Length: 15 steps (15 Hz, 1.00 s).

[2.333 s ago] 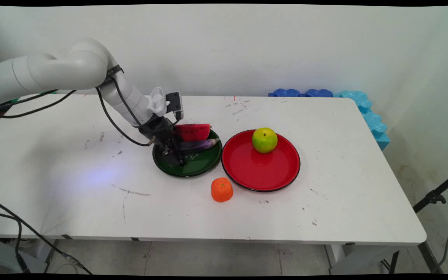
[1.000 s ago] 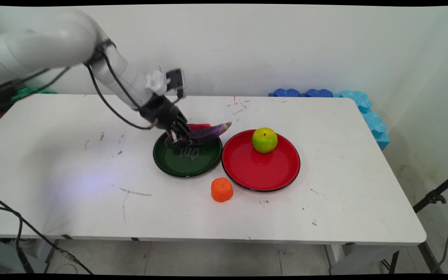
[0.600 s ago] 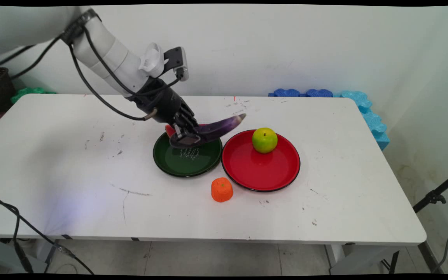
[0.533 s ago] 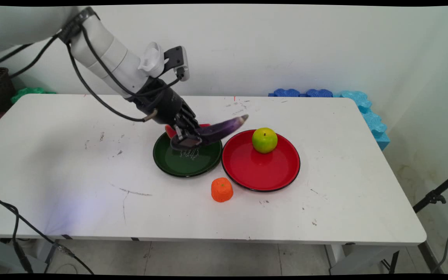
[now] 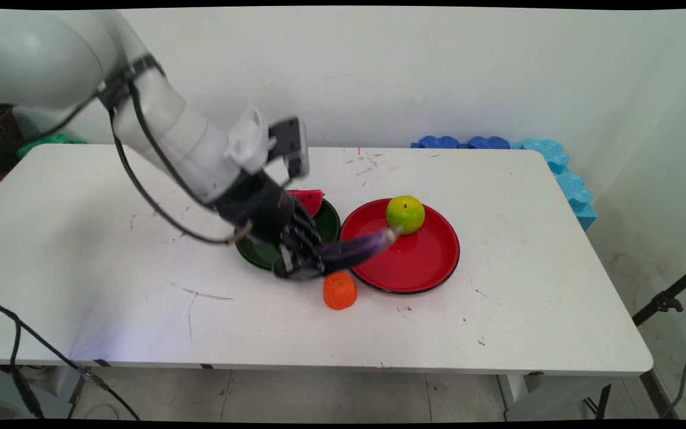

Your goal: Place the picked object on the table

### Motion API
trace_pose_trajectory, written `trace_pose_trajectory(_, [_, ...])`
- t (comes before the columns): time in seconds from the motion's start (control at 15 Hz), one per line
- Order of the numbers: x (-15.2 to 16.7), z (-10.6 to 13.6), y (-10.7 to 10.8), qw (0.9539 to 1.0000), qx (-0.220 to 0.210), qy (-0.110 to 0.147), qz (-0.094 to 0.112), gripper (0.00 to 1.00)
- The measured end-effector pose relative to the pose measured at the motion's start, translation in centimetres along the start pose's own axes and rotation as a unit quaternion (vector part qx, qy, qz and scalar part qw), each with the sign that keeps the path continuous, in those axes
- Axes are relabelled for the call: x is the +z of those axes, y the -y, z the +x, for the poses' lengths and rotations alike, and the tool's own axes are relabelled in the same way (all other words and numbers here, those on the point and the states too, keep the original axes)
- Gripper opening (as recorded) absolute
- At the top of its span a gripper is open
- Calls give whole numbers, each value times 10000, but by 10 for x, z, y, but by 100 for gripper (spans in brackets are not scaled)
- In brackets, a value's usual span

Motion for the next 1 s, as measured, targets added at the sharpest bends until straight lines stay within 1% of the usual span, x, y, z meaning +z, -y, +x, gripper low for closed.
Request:
trace_pose_trajectory(0.13, [15,-6,-11,10000,18,84,-38,0])
trace_pose_trajectory(0.33, [38,-16,-21,9998,55,184,-62,0])
trace_pose_trajectory(0.6, [67,-28,-26,9996,126,268,-31,0])
trace_pose_trajectory(1.0, [92,-41,-30,9993,248,294,4,0])
